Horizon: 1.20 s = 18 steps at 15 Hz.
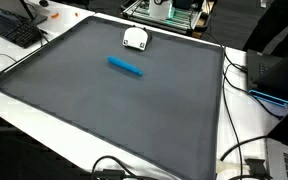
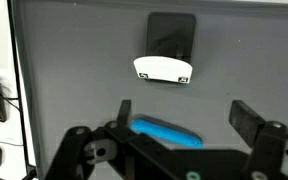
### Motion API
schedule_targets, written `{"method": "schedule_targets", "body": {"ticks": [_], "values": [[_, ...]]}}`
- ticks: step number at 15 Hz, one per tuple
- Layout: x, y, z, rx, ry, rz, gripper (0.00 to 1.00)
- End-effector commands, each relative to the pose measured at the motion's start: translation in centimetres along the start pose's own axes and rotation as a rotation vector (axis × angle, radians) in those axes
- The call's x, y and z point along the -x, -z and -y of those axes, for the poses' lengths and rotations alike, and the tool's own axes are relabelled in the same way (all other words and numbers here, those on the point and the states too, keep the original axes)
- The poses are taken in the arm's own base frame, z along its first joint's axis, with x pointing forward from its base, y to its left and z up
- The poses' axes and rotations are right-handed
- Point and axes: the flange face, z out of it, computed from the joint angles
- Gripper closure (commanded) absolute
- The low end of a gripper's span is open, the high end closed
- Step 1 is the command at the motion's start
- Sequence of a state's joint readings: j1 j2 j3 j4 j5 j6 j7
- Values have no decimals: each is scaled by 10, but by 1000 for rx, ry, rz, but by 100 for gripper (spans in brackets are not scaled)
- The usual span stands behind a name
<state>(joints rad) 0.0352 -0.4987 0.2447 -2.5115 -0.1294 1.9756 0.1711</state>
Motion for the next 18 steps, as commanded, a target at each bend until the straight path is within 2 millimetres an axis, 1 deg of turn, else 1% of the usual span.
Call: {"method": "schedule_targets", "body": {"ticks": [1,7,8,9,11,13,15,18], "values": [[0,0,0,0,0,1,0],[0,-1,0,0,1,3,0],[-6,-2,-6,-53,-138,-14,0],[-12,-5,-10,-99,-161,-3,0],[-22,-12,-23,-141,-260,-3,0],[-31,-25,-37,-177,-361,13,0],[-34,-39,-47,-210,-455,56,0],[-38,-67,-58,-248,-599,123,0]]}}
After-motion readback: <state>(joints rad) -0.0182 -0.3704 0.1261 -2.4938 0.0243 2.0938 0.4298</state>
